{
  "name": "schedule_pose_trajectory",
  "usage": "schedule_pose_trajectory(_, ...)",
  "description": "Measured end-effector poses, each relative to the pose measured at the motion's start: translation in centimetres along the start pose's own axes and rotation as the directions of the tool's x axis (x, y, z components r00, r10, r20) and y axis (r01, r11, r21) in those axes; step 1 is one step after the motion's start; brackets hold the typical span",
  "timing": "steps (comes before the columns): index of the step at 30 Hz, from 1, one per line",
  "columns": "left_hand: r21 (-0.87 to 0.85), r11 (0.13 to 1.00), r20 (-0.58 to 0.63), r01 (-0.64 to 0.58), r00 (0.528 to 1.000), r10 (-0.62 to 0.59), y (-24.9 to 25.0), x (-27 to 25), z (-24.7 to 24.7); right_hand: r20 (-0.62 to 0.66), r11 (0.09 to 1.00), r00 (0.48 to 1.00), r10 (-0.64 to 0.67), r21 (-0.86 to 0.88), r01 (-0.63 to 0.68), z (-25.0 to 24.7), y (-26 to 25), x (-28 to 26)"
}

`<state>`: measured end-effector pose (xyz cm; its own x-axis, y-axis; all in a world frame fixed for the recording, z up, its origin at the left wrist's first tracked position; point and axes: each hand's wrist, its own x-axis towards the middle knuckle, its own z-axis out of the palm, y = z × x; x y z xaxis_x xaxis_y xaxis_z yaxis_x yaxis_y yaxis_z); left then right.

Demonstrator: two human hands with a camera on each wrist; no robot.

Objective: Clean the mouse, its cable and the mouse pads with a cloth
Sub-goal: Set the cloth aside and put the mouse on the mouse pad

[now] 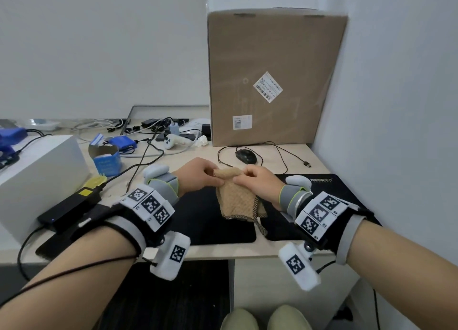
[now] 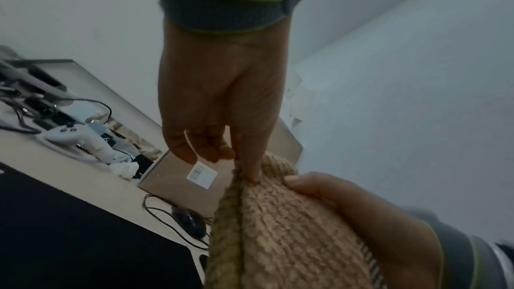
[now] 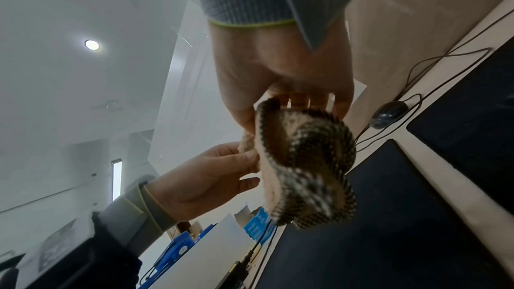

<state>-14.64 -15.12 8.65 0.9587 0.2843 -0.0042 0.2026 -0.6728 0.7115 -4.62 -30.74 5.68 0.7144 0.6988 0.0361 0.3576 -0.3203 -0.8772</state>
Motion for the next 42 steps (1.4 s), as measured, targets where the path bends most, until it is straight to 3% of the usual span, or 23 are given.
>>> schedule_pose_trajectory(2, -0.015, 1.0, -0.044, -0.005, 0.999, 0.004, -0.3, 0.4, -0.2, 0.037, 0.999, 0.999, 0.032, 0.019, -0.033, 0.2, 0.1, 0.5)
schedule_pose_trajectory(7, -0.432, 0.897, -0.023, 0.093, 0.993, -0.114, -1.0, 1.7, -0.3, 0.274, 0.991, 0.959, 0.073, 0.087, -0.101, -0.2, 0.3, 2.1)
schedule_pose_trajectory(12, -0.254, 0.962, -0.123, 0.098, 0.983, -0.133, -3.4, 3.3, -1.1, 0.398, 0.986, 0.912, 0.098, 0.084, -0.142, -0.5, 0.0, 4.7)
schedule_pose_trajectory(17, -0.192, 0.977, -0.146, 0.09, 0.982, -0.119, -6.0, 5.7, -4.5, 0.337, 0.988, 0.937, 0.095, -0.149, -0.047, 0.9, -2.1, 9.7)
schedule_pose_trajectory(20, -0.081, 0.995, -0.259, 0.064, 0.962, -0.083, -7.1, 7.8, -7.1, 0.155, 0.981, 0.988, -0.005, -0.191, 0.035, 2.1, -3.6, 13.0)
schedule_pose_trajectory(22, -0.005, 0.998, -0.362, 0.065, 0.93, -0.063, -8.2, 9.6, -8.6, 0.026, 0.961, 0.995, -0.093, -0.261, 0.096, 3.4, -4.4, 16.1)
schedule_pose_trajectory(25, 0.102, 0.987, -0.46, 0.121, 0.886, -0.061, -10.4, 11.9, -9.6, -0.024, 0.902, 0.988, -0.152, -0.412, 0.129, 5.9, -4.6, 19.9)
schedule_pose_trajectory(28, 0.077, 0.955, -0.332, 0.287, 0.91, -0.247, -13.4, 13.5, -8.8, 0.041, 0.868, 0.993, -0.107, -0.483, 0.113, 8.6, -2.2, 22.3)
schedule_pose_trajectory(31, 0.299, 0.861, -0.166, 0.413, 0.91, -0.379, -15.8, 13.7, -6.9, 0.208, 0.838, 0.978, 0.007, -0.535, 0.108, 10.4, 0.5, 22.5)
schedule_pose_trajectory(35, 0.426, 0.799, -0.033, 0.425, 0.89, -0.455, -15.6, 13.1, -6.6, 0.367, 0.819, 0.928, 0.065, -0.551, 0.161, 9.7, 1.0, 22.1)
schedule_pose_trajectory(38, 0.436, 0.802, 0.089, 0.409, 0.867, -0.49, -14.2, 13.1, -6.5, 0.496, 0.716, 0.859, 0.128, -0.645, 0.266, 9.3, 0.5, 21.4)
schedule_pose_trajectory(42, 0.486, 0.748, 0.093, 0.453, 0.824, -0.559, -13.6, 14.1, -5.2, 0.58, 0.696, 0.803, 0.135, -0.632, 0.34, 10.0, 0.2, 21.5)
